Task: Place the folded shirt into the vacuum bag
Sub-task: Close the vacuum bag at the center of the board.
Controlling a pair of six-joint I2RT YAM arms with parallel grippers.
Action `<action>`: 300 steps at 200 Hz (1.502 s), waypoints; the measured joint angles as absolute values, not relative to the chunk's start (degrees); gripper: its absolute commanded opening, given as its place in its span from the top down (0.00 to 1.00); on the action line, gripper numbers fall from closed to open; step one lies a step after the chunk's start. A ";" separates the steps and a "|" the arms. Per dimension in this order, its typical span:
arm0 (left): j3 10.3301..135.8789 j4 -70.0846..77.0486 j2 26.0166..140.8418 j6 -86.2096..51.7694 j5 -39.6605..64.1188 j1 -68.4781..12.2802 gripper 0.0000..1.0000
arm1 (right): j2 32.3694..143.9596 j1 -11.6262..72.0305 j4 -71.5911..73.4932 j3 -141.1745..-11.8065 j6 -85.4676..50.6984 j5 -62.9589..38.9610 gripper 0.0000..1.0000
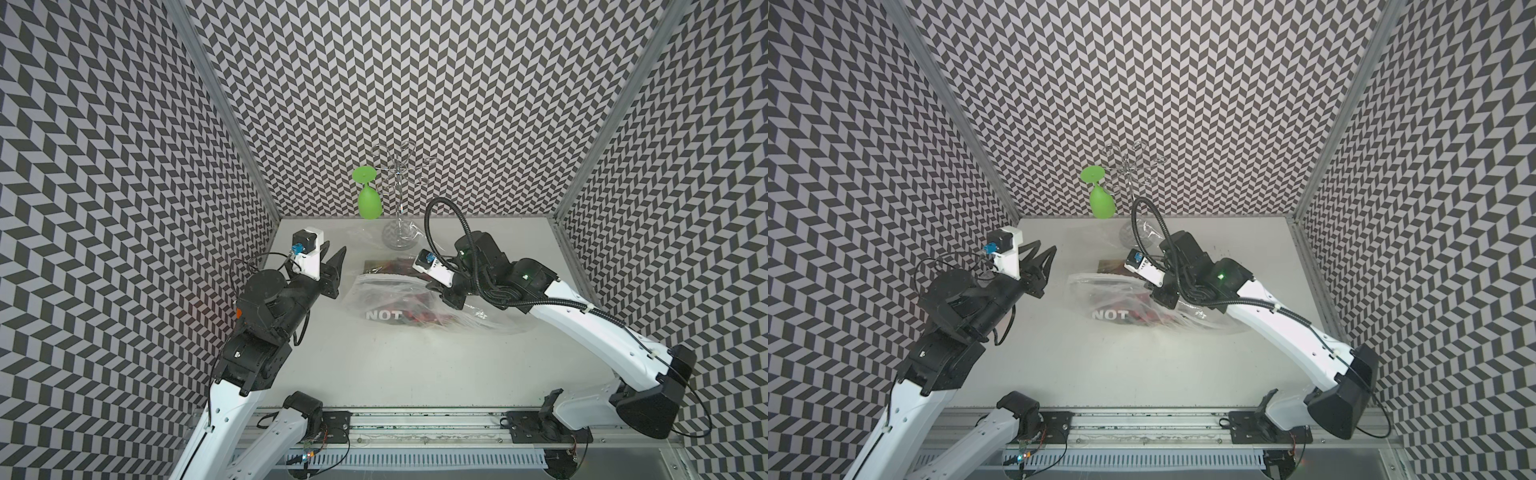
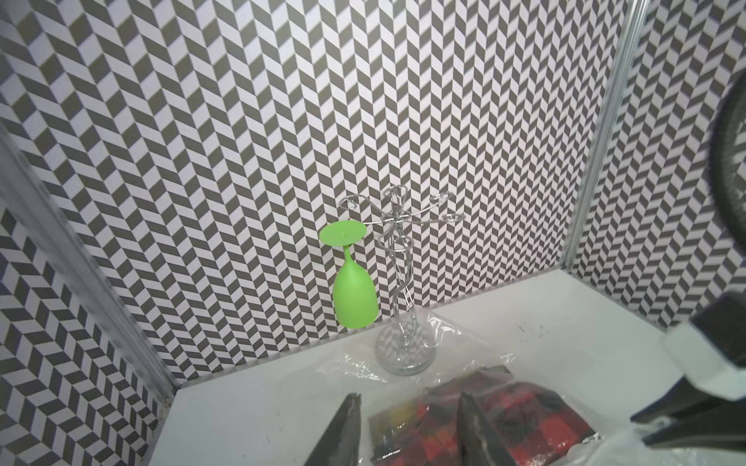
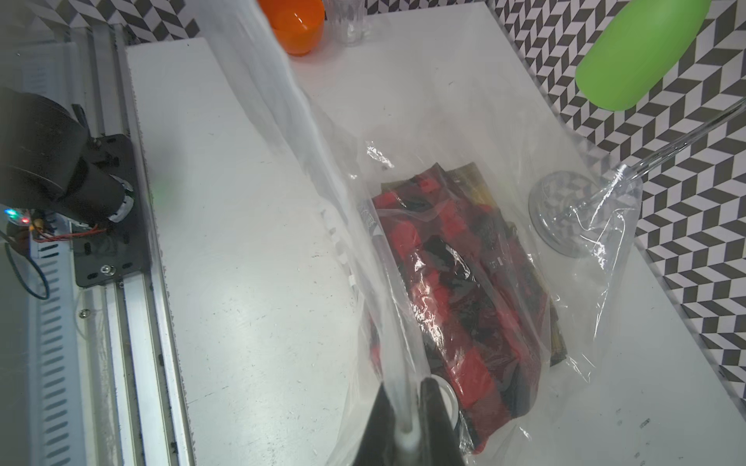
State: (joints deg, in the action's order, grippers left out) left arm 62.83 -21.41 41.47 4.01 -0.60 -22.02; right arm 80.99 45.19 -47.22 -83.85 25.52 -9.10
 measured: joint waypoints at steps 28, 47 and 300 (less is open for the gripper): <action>66.32 -21.54 42.39 5.43 2.28 -23.07 0.32 | 81.14 45.19 -48.07 -83.79 25.52 -9.02 1.00; 69.19 -21.98 45.45 5.89 9.85 -23.64 0.22 | 81.14 45.19 -48.12 -83.79 25.52 -9.04 1.00; 71.33 -44.71 63.53 11.57 15.68 -34.48 0.22 | 80.97 45.30 -48.45 -83.79 25.58 -12.80 1.00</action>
State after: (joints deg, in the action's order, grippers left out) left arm 71.33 -44.71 63.53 11.57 15.68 -34.48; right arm 80.97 45.30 -48.45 -83.79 25.58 -12.80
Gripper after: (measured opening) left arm 0.781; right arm 0.085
